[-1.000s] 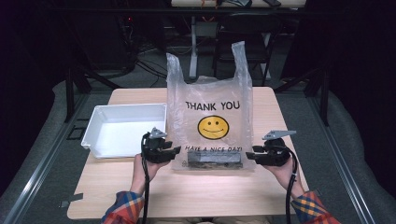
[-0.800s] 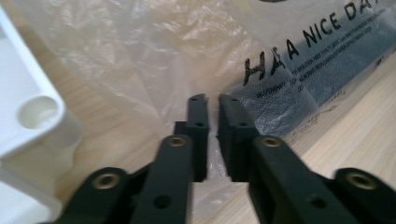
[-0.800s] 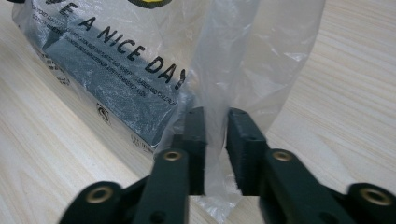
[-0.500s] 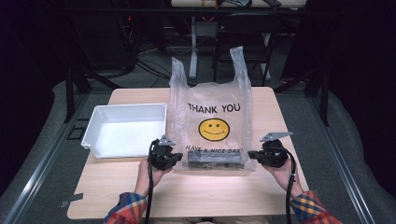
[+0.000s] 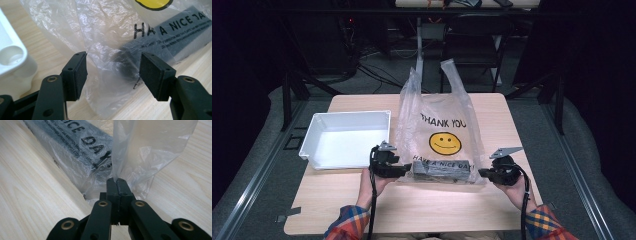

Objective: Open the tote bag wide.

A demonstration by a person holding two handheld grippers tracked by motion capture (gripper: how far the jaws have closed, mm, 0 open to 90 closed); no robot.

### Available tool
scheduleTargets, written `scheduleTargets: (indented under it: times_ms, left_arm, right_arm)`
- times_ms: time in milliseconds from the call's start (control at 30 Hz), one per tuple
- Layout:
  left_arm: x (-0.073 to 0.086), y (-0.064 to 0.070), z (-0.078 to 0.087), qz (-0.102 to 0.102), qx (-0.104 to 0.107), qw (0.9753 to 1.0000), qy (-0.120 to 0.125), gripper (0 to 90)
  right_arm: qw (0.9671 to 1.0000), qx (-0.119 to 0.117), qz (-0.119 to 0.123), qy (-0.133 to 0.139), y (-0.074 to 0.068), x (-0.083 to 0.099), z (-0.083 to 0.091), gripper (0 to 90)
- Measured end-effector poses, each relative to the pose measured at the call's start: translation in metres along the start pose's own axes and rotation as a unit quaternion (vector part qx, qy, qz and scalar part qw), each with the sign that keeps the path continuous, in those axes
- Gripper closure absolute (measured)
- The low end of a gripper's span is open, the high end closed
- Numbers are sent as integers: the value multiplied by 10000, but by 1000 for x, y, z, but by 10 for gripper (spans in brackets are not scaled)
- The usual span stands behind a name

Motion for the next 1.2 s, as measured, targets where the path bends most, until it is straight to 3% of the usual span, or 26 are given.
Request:
scheduleTargets:
  times_ms: [100, 133, 167, 200, 267, 367, 600, 800, 1000, 1067, 1100, 1200]
  left_arm:
    - [5, -1, -6, 182, 163, 9997, -68, 404]
    - [6, -1, -7, 207, 237, 9995, -60, 453]
    - [7, -1, -9, 212, 293, 9993, -51, 612]
    - [9, 0, -9, 182, 305, 9993, -93, 612]
    - [12, 2, -11, 100, 311, 9993, -191, 773]
    - [16, 7, -12, -31, 345, 9989, -311, 884]
    - [30, 16, -7, -451, 390, 9959, -677, 899]
    - [49, 19, -4, -807, 369, 9894, -1152, 899]
    - [54, 21, -7, -926, 362, 9862, -1326, 899]
    - [54, 21, -8, -900, 346, 9865, -1320, 898]
    - [55, 21, -8, -914, 332, 9864, -1324, 898]
    - [56, 20, -9, -923, 329, 9858, -1364, 897]
  right_arm:
    - [10000, 36, 40, -19, -1, 1, 0, 900]
    - [10000, 37, 52, -41, -1, 1, 0, 900]
    - [10000, 43, 57, -35, 0, 1, -1, 900]
    - [10000, 67, 44, -22, 0, 1, -1, 900]
    - [10000, 32, 35, -28, 1, 1, -1, 900]
    - [10000, 71, 41, 25, 3, 1, 1, 900]
    - [9999, 77, -6, -72, 5, 6, 3, 900]
    - [9995, 129, -24, -298, 10, 13, -4, 900]
    - [9986, 170, -76, -489, 13, 18, -14, 900]
    - [9980, 263, -60, -569, 15, 20, -18, 891]
    - [9977, 332, -29, -592, 16, 21, -18, 819]
    - [9981, 356, 76, -505, 14, 18, -14, 742]
Point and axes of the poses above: each handheld gripper's, and its own axes: z roughly backward along the jaws, x roughly out of its underside, y roughly to its right, the point moved 10 cm from there along -z, roughly forward along the jaws, and after that the axes turned 5 degrees about -z, right-handed, at the moved point
